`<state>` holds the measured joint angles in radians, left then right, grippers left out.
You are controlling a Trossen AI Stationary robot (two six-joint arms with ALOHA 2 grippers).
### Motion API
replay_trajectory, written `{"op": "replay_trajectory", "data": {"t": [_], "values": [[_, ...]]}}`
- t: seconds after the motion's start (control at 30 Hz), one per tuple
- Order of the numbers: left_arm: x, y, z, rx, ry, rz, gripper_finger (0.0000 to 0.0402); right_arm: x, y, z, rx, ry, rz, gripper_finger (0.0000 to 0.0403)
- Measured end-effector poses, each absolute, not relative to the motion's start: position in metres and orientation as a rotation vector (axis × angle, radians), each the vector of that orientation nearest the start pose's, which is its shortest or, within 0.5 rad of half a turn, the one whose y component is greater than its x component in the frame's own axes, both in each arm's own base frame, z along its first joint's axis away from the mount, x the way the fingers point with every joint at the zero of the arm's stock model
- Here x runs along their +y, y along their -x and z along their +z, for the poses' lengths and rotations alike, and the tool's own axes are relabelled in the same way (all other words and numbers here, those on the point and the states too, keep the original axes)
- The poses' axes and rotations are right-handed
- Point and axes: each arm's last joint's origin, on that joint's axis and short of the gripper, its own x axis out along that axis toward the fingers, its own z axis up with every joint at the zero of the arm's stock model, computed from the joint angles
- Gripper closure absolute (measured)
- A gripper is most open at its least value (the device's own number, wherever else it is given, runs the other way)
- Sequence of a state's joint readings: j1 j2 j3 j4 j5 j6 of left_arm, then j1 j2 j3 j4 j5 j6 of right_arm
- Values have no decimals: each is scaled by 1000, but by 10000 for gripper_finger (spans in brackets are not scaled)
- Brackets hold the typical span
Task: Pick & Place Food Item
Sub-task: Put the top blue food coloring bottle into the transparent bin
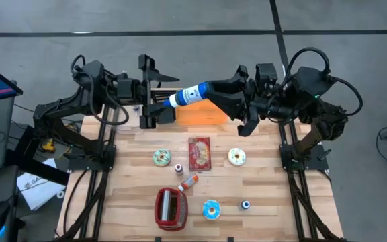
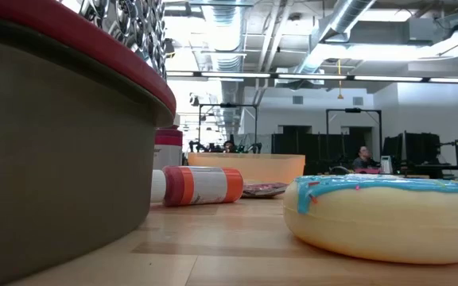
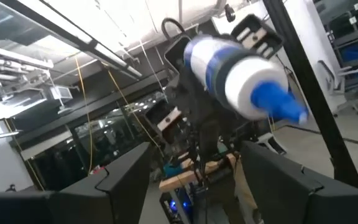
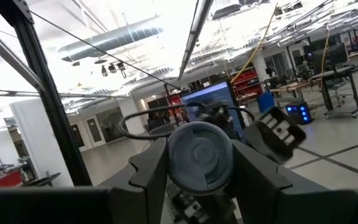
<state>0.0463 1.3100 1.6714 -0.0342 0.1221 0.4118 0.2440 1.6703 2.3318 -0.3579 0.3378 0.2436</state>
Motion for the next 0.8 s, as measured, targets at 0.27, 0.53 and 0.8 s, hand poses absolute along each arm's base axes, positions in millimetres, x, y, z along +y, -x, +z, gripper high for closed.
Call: {"op": "replay_trajectory", "data": {"t": [0.27, 0.53, 0.8], "values": [[5, -248, 538, -412, -379, -93, 158, 61, -286, 594, -312, -316, -60, 262], [4, -249, 539, -431, -360, -124, 158, 59, -285, 598, -359, -285, -68, 262], [4, -247, 544, -483, -360, -116, 158, 56, -289, 597, -352, -280, -83, 262]]}}
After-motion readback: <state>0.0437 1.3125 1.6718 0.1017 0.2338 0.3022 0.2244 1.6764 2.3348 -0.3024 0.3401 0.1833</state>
